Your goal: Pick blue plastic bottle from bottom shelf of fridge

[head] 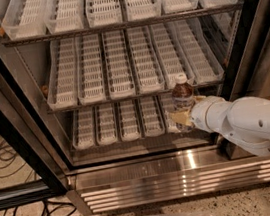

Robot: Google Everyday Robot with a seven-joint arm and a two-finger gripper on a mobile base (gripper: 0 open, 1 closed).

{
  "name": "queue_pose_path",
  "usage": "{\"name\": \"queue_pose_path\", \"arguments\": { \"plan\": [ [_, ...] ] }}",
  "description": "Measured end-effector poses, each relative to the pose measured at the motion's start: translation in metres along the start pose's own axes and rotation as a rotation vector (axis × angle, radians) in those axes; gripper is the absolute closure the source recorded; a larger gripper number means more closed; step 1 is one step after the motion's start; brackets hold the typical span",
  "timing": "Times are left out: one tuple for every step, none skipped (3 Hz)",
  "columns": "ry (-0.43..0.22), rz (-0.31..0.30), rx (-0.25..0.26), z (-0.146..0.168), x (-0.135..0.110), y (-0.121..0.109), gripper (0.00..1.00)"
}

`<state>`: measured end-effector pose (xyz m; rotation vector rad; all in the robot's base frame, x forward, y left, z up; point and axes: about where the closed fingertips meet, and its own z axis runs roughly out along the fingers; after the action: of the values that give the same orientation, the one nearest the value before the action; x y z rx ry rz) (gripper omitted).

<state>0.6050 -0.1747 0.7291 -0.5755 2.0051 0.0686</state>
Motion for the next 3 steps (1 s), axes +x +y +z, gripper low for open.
{"name": "queue_pose_path", "arguments": {
  "plan": [
    [0.000,0.000,0.000,0.000,0.000,0.000,1.00],
    [0.015,-0.020,-0.038,0.001,0.006,0.011,1.00],
    [0.083,-0.095,-0.148,-0.012,0.030,0.049,1.00]
  ]
}}
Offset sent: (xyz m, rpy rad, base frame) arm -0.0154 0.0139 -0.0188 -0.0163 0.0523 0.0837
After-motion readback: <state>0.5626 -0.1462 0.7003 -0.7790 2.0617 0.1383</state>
